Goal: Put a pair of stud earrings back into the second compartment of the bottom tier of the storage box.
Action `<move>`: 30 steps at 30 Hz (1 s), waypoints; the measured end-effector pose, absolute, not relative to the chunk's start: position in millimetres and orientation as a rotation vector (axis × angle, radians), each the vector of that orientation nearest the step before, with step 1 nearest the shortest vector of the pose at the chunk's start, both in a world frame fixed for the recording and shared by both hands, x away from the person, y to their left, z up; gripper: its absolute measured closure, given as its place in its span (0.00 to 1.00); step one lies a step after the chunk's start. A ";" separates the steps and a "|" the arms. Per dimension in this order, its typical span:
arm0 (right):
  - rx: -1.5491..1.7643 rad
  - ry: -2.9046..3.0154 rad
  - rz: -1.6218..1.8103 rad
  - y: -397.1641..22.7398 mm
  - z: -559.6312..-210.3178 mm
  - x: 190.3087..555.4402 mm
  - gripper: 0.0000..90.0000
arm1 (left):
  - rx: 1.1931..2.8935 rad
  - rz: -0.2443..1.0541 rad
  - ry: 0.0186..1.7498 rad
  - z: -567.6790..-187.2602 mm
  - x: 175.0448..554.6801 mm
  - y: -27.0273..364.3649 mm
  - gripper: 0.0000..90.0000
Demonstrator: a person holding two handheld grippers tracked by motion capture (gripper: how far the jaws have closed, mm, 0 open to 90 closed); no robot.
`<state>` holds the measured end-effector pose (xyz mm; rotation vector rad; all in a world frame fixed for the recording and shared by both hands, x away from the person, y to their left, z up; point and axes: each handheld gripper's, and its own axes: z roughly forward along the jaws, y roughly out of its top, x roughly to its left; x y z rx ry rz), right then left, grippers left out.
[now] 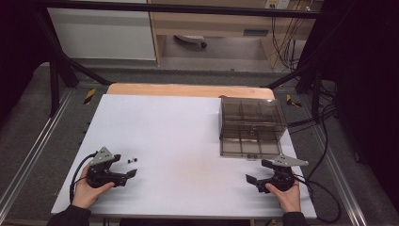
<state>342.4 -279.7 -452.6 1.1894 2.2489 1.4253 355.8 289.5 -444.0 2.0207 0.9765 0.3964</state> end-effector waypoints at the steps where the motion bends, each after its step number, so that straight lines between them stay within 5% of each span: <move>1: 1.186 2.251 1.427 -280.0 -452.5 342.3 0.01 | 2.021 0.396 0.976 -444.0 355.8 289.5 0.09; 21: 1.187 2.263 1.414 -279.7 -452.6 342.5 0.01 | 2.042 0.409 0.997 -431.6 369.7 290.1 0.11; 30: 1.189 2.269 1.404 -278.8 -453.4 343.1 0.01 | 2.074 0.444 1.039 -438.2 379.1 293.6 0.30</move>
